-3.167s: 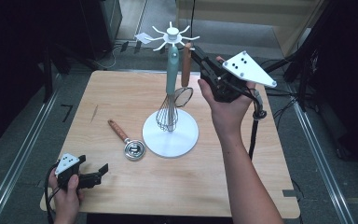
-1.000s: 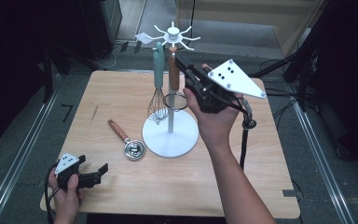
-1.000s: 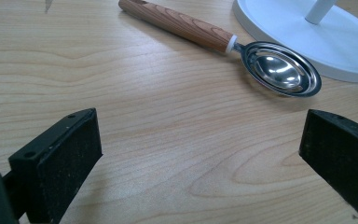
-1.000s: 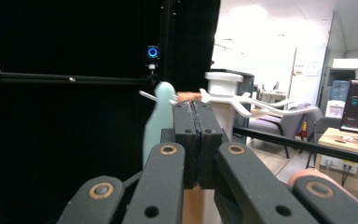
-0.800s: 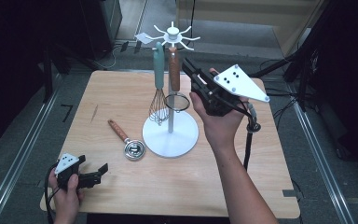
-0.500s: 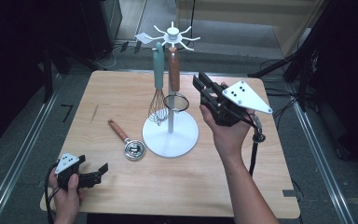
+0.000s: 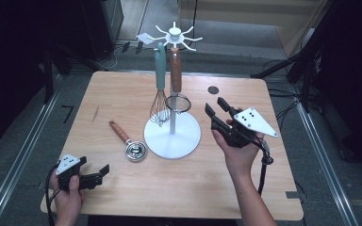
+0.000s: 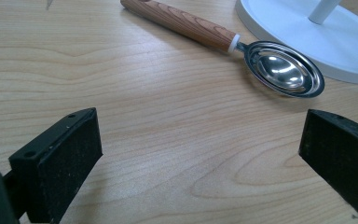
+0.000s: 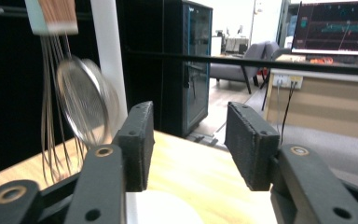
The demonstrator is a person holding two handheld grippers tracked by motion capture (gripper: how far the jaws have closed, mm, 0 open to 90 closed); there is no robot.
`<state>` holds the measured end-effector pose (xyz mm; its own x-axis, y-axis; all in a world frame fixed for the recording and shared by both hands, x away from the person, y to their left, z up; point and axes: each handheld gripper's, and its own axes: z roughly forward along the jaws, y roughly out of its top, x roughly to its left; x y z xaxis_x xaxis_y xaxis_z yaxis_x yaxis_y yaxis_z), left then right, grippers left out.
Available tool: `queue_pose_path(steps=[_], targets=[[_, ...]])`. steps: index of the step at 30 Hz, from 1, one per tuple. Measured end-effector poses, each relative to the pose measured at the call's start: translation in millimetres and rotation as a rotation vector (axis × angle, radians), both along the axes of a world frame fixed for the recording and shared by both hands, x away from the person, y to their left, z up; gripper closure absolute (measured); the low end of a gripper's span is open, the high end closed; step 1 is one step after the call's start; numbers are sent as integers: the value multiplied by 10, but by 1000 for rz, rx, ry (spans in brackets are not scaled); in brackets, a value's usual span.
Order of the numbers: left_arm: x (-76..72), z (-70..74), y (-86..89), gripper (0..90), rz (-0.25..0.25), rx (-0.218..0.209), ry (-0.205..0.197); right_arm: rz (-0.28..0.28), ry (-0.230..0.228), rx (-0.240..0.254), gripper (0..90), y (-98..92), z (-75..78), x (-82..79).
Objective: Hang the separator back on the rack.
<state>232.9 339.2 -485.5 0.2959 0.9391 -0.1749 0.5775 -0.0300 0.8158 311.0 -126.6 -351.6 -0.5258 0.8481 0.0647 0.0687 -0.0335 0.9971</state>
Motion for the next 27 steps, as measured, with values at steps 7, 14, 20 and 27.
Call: queue_pose_path(steps=[7, 14, 20, 27], targets=[[0, 0, 4, 0, -9, -5, -2, -5, 48, -6, 494, -118, -288, -99], [-3, 2, 3, 0, -8, 0, -3, -7, 99, -24, 481, -201, -568, -186], [-1, 1, -1, 0, -7, 3, -3, -9, 148, -31, 448, -280, -768, -247], [2, 3, -34, 53, 0, 43, 2, -17, 199, -35, 425, -338, -932, -311]])
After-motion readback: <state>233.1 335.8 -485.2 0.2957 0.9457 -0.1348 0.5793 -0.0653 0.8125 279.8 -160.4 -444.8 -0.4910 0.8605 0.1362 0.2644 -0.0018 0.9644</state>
